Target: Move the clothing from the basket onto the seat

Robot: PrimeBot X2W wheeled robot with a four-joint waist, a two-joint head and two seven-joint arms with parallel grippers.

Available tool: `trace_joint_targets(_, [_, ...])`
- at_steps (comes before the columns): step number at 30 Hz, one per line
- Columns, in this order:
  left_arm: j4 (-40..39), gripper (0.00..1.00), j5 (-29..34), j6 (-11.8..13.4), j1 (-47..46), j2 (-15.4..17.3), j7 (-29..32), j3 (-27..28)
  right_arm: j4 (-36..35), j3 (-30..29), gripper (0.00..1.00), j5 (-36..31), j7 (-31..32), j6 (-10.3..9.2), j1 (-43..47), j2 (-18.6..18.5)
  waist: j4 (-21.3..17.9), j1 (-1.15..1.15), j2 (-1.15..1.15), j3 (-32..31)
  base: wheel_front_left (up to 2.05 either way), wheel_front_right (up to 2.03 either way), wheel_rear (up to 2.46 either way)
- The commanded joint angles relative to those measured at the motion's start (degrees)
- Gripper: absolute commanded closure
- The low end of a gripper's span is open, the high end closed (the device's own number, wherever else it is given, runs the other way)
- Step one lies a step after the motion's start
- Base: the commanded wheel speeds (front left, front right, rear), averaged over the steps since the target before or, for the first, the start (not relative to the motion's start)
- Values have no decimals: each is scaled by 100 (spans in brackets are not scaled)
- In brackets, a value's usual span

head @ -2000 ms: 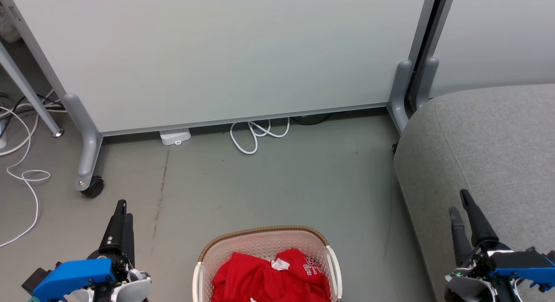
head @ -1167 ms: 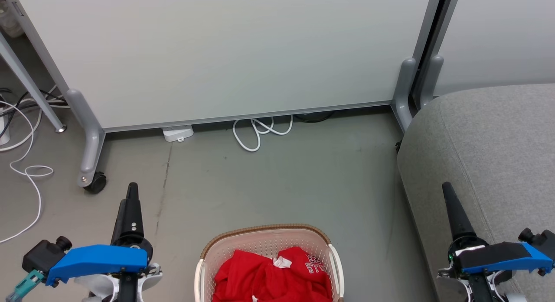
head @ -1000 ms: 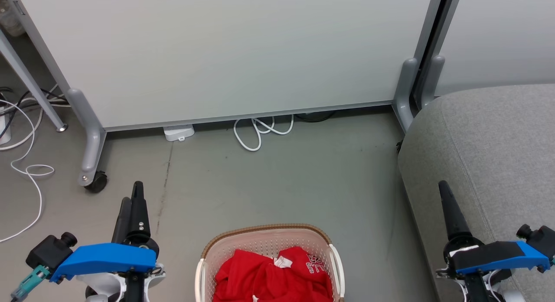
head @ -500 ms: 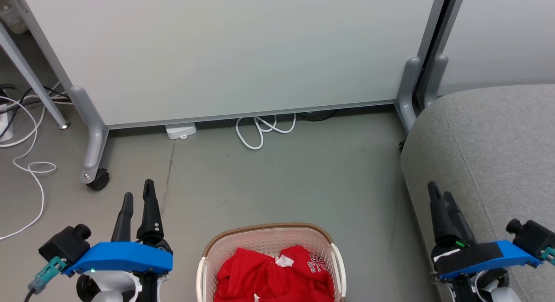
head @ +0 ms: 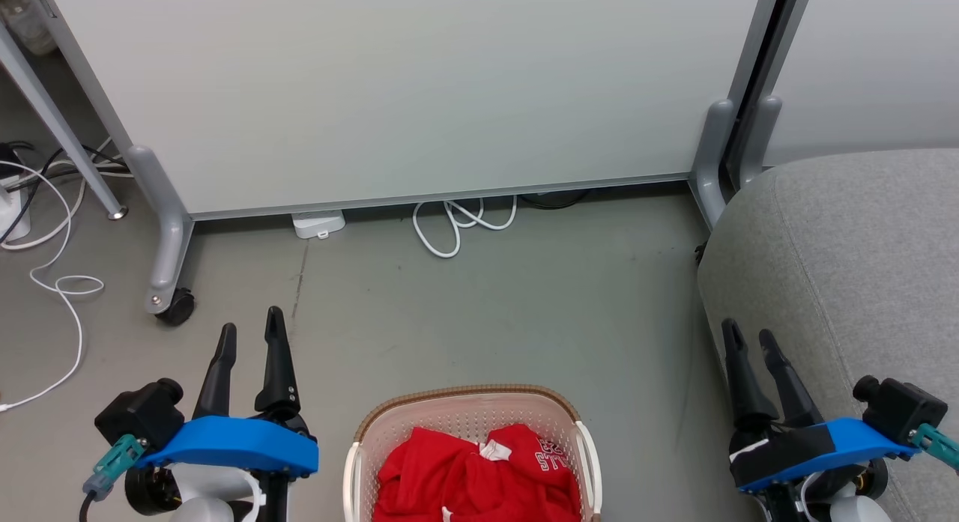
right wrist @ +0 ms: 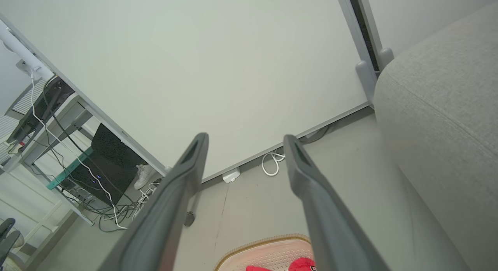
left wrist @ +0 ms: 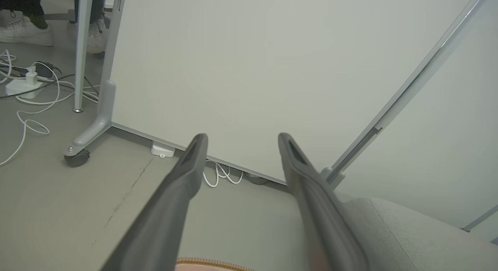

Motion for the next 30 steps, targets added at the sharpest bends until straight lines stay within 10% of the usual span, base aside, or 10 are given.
trace_joint_targets(1, [-48,0,131,18,-134,53,-45,-22,-36,17,0,-148,-51,11,-124,-28,6,0,0,1,0,0,0])
trace_joint_targets(30, [133,0,1846,103,-167,151,-471,-345,85,222,0,-1907,-471,13,-172,-31,68,0,0,39,0,0,0])
